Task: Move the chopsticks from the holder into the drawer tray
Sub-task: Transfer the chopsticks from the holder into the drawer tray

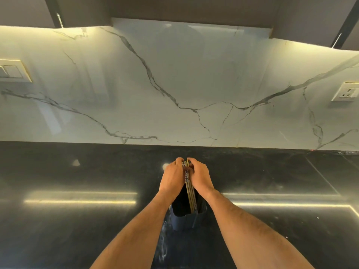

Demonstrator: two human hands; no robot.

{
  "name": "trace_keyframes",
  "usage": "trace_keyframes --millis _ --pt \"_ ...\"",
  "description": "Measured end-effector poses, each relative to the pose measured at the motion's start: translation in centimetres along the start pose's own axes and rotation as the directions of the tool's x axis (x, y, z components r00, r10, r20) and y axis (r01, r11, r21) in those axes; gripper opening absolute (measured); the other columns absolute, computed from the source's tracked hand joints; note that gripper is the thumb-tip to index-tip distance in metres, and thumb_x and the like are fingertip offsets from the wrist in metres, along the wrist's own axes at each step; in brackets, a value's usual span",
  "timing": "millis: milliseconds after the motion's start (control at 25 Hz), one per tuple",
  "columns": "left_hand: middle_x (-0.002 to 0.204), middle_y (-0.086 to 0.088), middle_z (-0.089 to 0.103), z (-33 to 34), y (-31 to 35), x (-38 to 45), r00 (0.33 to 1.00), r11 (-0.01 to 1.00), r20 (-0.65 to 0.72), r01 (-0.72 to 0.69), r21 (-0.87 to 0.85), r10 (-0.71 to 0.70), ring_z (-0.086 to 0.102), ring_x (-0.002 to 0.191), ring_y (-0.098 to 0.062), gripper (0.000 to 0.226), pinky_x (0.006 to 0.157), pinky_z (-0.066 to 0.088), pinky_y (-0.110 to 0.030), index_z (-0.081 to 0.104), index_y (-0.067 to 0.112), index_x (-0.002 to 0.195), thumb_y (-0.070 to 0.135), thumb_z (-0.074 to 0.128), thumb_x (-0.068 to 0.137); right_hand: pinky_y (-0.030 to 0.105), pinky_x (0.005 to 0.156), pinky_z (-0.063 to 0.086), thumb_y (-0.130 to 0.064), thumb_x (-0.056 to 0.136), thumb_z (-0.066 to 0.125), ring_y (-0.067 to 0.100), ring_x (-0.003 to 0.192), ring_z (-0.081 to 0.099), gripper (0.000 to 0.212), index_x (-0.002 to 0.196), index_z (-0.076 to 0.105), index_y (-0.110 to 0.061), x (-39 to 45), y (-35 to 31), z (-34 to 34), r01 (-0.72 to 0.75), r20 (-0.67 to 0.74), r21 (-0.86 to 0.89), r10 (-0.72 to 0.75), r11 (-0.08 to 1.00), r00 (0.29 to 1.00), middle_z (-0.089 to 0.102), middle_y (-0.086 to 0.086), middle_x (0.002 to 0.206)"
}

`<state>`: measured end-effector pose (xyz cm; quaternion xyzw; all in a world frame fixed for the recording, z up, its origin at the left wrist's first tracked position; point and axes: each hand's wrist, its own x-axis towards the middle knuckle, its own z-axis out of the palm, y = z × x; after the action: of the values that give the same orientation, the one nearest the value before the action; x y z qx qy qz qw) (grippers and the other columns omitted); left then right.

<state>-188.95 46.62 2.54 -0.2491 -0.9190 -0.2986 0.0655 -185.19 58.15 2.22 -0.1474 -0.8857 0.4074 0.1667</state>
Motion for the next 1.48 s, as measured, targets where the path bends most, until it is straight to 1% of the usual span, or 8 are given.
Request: trace_keyframes --millis 160,440,720,920,1120,1200,1280,1480 --pt "0.098 0.005 0.067 0.0 0.0 0.4 0.979 0.932 0.05 0.203 -0.3 -0.198 0.065 0.08 -0.004 0.02 0.068 0.053 -0.017 0.056 0.022 0.121 0.019 0.055 0.102 0.021 0.079 0.06 -0.008 0.096 0.066 0.004 0.083 0.072 0.017 0.1 0.075 -0.022 0.5 -0.1 0.3 -0.007 -0.031 0.094 0.01 0.996 0.999 0.074 -0.009 0.088" --pt "0.104 -0.002 0.074 -1.2 1.4 0.8 0.958 0.839 -0.034 0.233 -0.492 -0.286 0.068 0.094 -0.01 0.022 0.09 0.057 -0.027 0.071 0.01 0.116 0.008 0.067 0.095 0.016 0.079 0.058 -0.001 0.091 0.071 0.001 0.083 0.071 0.022 0.104 0.078 -0.017 0.3 -1.4 -0.9 0.029 -0.151 0.168 -0.003 0.985 0.989 0.073 -0.012 0.086" --pt "0.088 -0.006 0.07 -5.7 5.2 0.6 0.943 0.68 -0.089 0.165 -0.714 -0.321 0.063 0.072 -0.012 0.018 0.063 0.05 -0.022 0.069 0.01 0.105 0.018 0.053 0.104 0.013 0.077 0.056 0.004 0.091 0.067 -0.003 0.084 0.07 0.023 0.102 0.075 -0.015 -0.5 -6.7 -4.4 0.192 -0.335 0.256 -0.1 0.947 0.937 0.072 -0.011 0.088" --pt "0.097 -0.011 0.071 -10.5 7.3 0.2 0.881 0.404 -0.117 0.091 -0.91 -0.459 0.073 0.085 -0.022 0.021 0.075 0.062 -0.033 0.059 0.007 0.112 0.019 0.042 0.108 0.026 0.079 0.06 0.0 0.097 0.062 0.009 0.088 0.072 0.016 0.098 0.066 -0.016 -2.0 -11.3 -9.1 0.41 -0.541 0.219 -0.24 0.885 0.806 0.071 -0.003 0.091" --pt "0.088 -0.013 0.066 -13.9 8.2 -0.7 0.735 0.054 0.123 0.212 -0.976 -0.667 0.07 0.062 -0.021 0.023 0.051 0.058 -0.027 0.058 0.008 0.11 0.023 0.041 0.109 0.022 0.081 0.06 0.002 0.098 0.061 0.008 0.096 0.074 0.016 0.105 0.063 -0.012 -5.2 -15.6 -12.3 0.602 -0.652 0.211 -0.348 0.77 0.674 0.072 0.001 0.098" --pt "0.085 -0.018 0.068 -15.1 8.2 -1.6 0.658 -0.261 0.346 0.228 -0.938 -0.669 0.074 0.061 -0.026 0.029 0.056 0.062 -0.031 0.059 -0.004 0.114 0.02 0.043 0.108 0.029 0.08 0.063 0.002 0.098 0.062 0.015 0.096 0.076 0.011 0.104 0.063 -0.006 -6.4 -16.7 -12.2 0.595 -0.692 0.354 -0.226 0.721 0.686 0.074 0.006 0.098" --pt "0.103 -0.025 0.068 -16.3 8.3 -2.8 0.634 -0.532 0.505 0.17 -0.83 -0.586 0.074 0.088 -0.039 0.039 0.083 0.063 -0.042 0.052 -0.009 0.128 0.021 0.037 0.11 0.037 0.082 0.064 0.005 0.096 0.063 0.024 0.097 0.077 0.009 0.101 0.062 -0.002 -7.6 -17.2 -12.1 0.541 -0.658 0.571 -0.049 0.618 0.751 0.073 0.013 0.1" --pt "0.103 -0.03 0.066 -17.9 8.1 -4.6 0.628 -0.59 0.5 0.08 -0.804 -0.596 0.07 0.095 -0.041 0.044 0.094 0.057 -0.051 0.052 -0.008 0.123 0.025 0.025 0.111 0.039 0.08 0.064 0.007 0.091 0.068 0.028 0.095 0.076 0.013 0.095 0.063 -0.004 -9.8 -16.5 -12.3 0.339 -0.503 0.721 0.121 0.604 0.856 0.069 0.014 0.1"
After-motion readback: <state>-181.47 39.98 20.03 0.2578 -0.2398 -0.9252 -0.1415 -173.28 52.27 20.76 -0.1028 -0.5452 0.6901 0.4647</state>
